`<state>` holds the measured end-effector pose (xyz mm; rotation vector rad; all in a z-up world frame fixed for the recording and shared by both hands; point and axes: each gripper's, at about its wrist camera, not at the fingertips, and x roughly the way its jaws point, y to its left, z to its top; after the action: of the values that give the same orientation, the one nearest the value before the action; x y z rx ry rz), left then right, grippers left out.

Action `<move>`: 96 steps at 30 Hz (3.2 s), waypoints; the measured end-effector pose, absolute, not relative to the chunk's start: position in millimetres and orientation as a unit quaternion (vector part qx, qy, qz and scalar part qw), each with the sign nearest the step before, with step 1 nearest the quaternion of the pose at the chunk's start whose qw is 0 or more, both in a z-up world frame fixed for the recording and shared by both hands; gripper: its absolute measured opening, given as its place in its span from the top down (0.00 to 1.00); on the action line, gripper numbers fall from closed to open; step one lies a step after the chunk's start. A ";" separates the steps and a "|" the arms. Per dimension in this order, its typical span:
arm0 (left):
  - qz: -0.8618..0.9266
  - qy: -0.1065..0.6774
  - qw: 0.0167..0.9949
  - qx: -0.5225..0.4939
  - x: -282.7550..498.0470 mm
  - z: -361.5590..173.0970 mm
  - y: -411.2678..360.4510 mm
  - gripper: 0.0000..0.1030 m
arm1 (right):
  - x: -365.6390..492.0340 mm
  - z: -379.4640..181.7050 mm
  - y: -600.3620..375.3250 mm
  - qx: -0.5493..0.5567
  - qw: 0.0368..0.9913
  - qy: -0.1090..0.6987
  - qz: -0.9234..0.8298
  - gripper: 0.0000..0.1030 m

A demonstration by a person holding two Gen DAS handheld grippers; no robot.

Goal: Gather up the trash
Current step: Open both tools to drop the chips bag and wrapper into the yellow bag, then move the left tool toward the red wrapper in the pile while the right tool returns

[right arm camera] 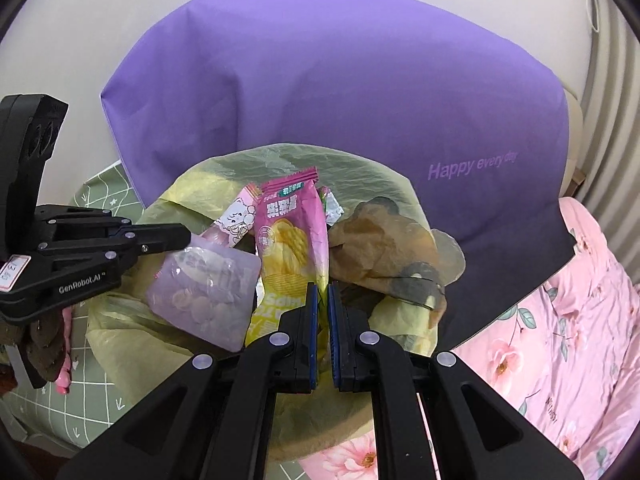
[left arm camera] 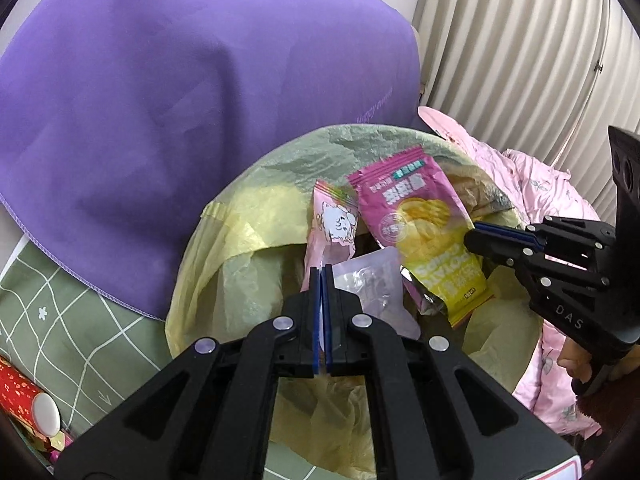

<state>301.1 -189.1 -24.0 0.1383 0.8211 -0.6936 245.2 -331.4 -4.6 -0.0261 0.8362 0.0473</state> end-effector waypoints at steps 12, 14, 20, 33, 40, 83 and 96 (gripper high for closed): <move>-0.337 0.392 0.856 -0.004 316.3 -8.6 -160.1 0.83 | 234.2 4.2 -327.5 -0.008 0.920 0.391 0.017 0.92; -0.340 0.389 0.856 -0.015 314.6 -5.4 -154.9 0.76 | 231.9 4.9 -328.4 -0.006 0.921 0.389 0.011 0.91; -0.315 0.364 0.876 -0.023 303.3 6.3 -138.7 0.67 | 225.9 8.6 -333.7 0.009 0.926 0.377 0.001 0.61; -0.211 0.313 0.925 -0.039 246.1 15.1 -53.9 0.61 | 217.4 39.4 -296.5 0.009 0.947 0.319 0.019 0.61; -0.113 0.295 0.946 -0.075 207.6 4.3 36.2 0.60 | 221.9 36.8 -239.6 0.013 0.947 0.310 0.084 0.60; 0.106 0.365 0.904 -0.195 152.2 -82.5 281.9 0.57 | 336.8 -82.8 59.9 -0.176 0.818 0.412 0.360 0.52; 0.089 0.398 0.896 -0.177 208.3 -106.0 278.8 0.57 | 303.6 -57.8 -28.2 -0.087 0.865 0.428 0.247 0.53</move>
<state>208.3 278.8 -106.0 -0.3667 0.8242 0.1854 303.6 -28.2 -57.8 -0.1813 0.8973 0.5184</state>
